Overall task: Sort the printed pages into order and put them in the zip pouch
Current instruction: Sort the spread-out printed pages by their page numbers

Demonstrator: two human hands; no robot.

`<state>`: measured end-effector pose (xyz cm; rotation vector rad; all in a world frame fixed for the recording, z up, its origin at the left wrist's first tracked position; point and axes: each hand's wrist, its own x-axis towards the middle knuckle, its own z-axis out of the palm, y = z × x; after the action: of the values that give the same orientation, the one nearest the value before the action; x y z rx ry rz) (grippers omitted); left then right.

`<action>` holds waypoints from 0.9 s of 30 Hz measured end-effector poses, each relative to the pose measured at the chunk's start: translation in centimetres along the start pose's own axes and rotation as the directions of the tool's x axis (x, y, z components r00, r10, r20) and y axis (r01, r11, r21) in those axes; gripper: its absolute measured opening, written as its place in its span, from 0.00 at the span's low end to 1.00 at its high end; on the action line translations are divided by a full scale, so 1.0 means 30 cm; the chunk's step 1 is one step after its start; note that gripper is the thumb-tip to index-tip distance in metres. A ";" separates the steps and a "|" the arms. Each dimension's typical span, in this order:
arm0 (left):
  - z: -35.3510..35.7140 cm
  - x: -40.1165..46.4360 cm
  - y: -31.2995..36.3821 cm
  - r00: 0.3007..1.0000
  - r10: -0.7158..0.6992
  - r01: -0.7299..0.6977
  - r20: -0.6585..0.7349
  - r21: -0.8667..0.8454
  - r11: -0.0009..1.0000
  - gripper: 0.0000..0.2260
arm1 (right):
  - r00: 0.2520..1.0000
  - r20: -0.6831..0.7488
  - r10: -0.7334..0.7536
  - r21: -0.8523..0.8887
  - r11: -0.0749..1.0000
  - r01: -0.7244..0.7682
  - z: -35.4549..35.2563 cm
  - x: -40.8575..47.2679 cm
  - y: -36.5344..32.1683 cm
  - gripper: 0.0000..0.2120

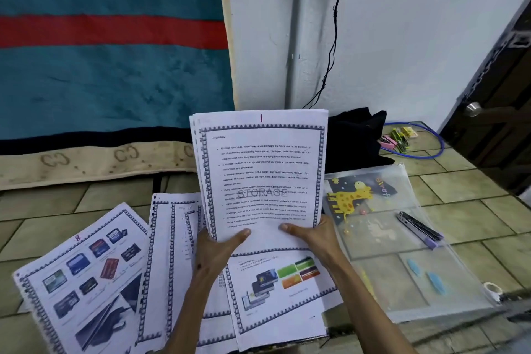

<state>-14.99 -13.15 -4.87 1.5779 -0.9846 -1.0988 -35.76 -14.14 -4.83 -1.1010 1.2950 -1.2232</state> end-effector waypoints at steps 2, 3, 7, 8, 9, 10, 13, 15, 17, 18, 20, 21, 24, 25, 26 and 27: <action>0.005 0.006 0.011 0.999 -0.004 0.003 -0.034 -0.053 0.999 0.25 | 0.999 -0.011 -0.031 0.018 0.999 0.031 0.001 0.005 -0.015 0.17; 0.001 0.007 0.021 1.000 -0.009 0.008 -0.022 -0.059 0.998 0.27 | 0.999 -0.005 -0.051 0.019 0.999 0.051 -0.003 0.008 -0.016 0.17; -0.020 -0.006 0.016 0.998 0.014 -0.014 0.062 0.009 1.000 0.24 | 1.000 0.018 -0.013 -0.047 0.999 0.014 -0.017 0.000 0.043 0.19; -0.017 -0.011 0.012 0.998 0.012 -0.013 0.062 0.015 1.000 0.26 | 1.000 0.015 0.003 -0.063 0.998 -0.002 -0.016 -0.006 0.055 0.20; -0.012 -0.013 0.010 0.998 0.010 -0.010 0.059 0.014 1.000 0.28 | 1.000 0.009 0.014 -0.073 0.997 -0.013 -0.015 -0.007 0.060 0.22; -0.008 -0.012 0.009 0.999 0.007 -0.007 0.050 0.015 1.000 0.28 | 1.000 -0.002 0.024 -0.076 0.997 -0.024 -0.013 -0.004 0.059 0.23; -0.006 0.001 0.019 0.999 0.032 -0.033 0.011 0.033 0.999 0.23 | 1.000 -0.026 0.011 -0.070 0.997 -0.013 -0.014 0.012 0.037 0.19; -0.009 0.003 0.009 0.999 0.036 -0.038 0.036 0.052 0.998 0.22 | 0.999 -0.029 0.030 -0.070 0.997 -0.032 -0.013 0.008 0.038 0.18; -0.003 -0.004 -0.019 0.999 0.006 -0.009 0.047 0.059 0.998 0.25 | 0.997 -0.043 0.062 -0.081 0.995 -0.065 -0.012 -0.005 0.061 0.19; 0.004 -0.008 -0.030 0.999 -0.020 0.018 0.026 0.056 0.998 0.27 | 0.996 -0.048 0.074 -0.099 0.992 -0.078 -0.010 -0.009 0.068 0.19; 0.016 -0.010 -0.042 0.998 -0.060 0.061 -0.016 0.052 0.997 0.30 | 0.996 -0.053 0.078 -0.135 0.987 -0.084 -0.011 -0.007 0.073 0.19; 0.019 -0.008 -0.044 0.998 -0.065 0.066 -0.018 0.055 0.996 0.29 | 0.997 -0.039 0.072 -0.151 0.986 -0.077 -0.012 -0.009 0.064 0.19; 0.019 -0.004 -0.036 0.999 -0.048 0.049 -0.017 0.071 0.996 0.23 | 0.995 0.060 0.080 -0.193 0.979 -0.067 -0.029 -0.007 0.003 0.20; 0.019 -0.002 -0.036 0.999 -0.039 0.040 -0.009 0.074 0.996 0.22 | 0.994 0.087 0.058 -0.175 0.984 -0.042 -0.038 0.002 -0.037 0.18; 0.018 -0.005 -0.031 0.999 -0.035 0.035 -0.001 0.082 0.996 0.21 | 0.995 0.100 0.002 -0.144 0.990 0.012 -0.045 0.011 -0.091 0.15; 0.020 -0.008 -0.029 0.999 -0.034 0.033 0.008 0.092 0.995 0.21 | 0.993 0.088 -0.083 -0.123 0.988 0.094 -0.051 0.026 -0.149 0.12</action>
<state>-15.55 -12.88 -5.75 1.6698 -1.0312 -1.0980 -37.43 -15.11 -0.44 -1.2995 1.2861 -1.1604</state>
